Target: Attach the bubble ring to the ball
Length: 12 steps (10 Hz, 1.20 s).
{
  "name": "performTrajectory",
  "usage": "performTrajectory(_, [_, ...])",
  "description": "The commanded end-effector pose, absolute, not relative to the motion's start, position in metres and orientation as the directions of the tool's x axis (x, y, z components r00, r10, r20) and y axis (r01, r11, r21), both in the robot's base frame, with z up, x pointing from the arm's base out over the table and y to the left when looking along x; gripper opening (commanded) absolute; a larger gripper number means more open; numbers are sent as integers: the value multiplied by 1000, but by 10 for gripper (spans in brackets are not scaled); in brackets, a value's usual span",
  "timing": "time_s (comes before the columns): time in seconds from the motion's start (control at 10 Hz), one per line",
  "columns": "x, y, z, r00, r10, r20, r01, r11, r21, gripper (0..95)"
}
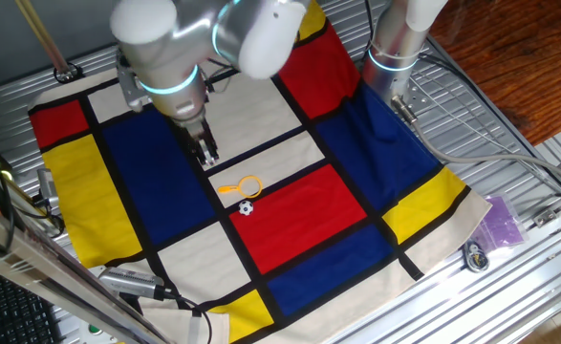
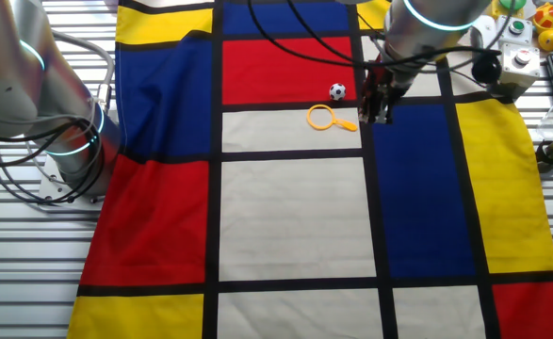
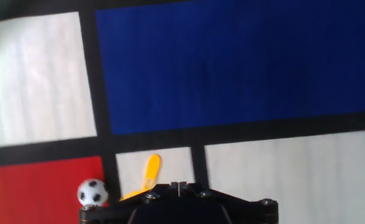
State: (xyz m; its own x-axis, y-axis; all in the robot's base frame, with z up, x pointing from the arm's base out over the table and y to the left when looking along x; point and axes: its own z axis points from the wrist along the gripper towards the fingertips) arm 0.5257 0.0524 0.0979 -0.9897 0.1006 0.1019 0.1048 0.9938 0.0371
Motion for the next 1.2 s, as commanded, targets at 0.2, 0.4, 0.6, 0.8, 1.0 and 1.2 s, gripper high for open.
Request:
performTrajectory(0.2, [519, 55, 77, -991, 97, 95, 101, 994, 37, 190])
performTrajectory(0.4, [518, 57, 61, -992, 97, 82, 101, 994, 38, 190])
performTrajectory(0.6, [518, 60, 54, -992, 106, 74, 109, 993, 37, 190])
performTrajectory(0.8, [518, 64, 47, -991, 119, 67, 122, 992, 39, 190])
performTrajectory(1.0, [518, 68, 39, -989, 134, 62, 136, 990, 39, 190])
performTrajectory(1.2, [517, 70, 32, -989, 136, 50, 138, 990, 40, 190])
